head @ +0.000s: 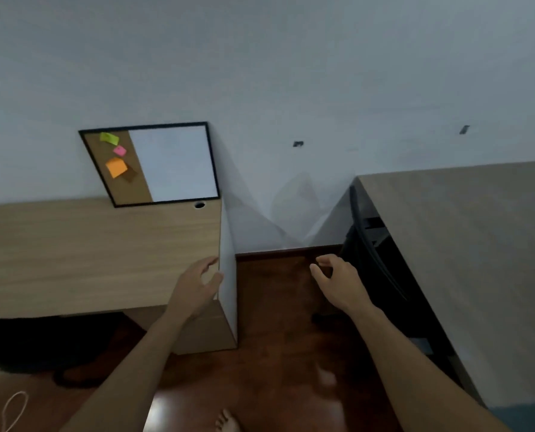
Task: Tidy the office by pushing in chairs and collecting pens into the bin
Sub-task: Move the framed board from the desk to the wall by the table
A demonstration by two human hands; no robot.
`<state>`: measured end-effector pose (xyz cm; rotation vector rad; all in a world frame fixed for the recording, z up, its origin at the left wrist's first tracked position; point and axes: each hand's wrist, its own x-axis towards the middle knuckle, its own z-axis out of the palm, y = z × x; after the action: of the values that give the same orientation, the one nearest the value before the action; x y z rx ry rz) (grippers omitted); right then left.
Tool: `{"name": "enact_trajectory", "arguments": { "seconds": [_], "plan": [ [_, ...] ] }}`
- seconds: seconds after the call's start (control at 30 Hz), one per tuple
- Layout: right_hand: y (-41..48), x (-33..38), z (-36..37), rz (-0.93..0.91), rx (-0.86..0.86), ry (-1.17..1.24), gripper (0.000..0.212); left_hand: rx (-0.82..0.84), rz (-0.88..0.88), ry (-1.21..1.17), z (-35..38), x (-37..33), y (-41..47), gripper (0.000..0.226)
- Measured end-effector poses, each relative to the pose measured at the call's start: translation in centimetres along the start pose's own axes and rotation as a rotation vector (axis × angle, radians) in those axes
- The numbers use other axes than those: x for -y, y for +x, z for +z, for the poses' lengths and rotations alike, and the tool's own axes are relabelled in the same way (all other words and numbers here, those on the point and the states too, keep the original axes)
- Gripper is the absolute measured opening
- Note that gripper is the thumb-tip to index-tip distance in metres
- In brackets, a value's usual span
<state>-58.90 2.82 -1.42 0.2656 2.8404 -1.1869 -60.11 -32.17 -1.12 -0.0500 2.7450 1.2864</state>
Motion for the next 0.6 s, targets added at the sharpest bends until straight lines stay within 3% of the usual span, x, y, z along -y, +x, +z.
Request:
{"name": "enact_trajectory", "arguments": {
  "seconds": [0.3, 0.6],
  "plan": [
    [10.0, 11.1, 9.4, -0.047, 0.055, 0.019, 0.046, -0.098, -0.086, -0.131, -12.6, 8.5, 7.9, 0.042],
    [17.1, 18.1, 16.5, -0.098, 0.141, 0.026, 0.042, -0.150, -0.135, -0.203, -18.8, 13.1, 13.3, 0.039]
  ]
}}
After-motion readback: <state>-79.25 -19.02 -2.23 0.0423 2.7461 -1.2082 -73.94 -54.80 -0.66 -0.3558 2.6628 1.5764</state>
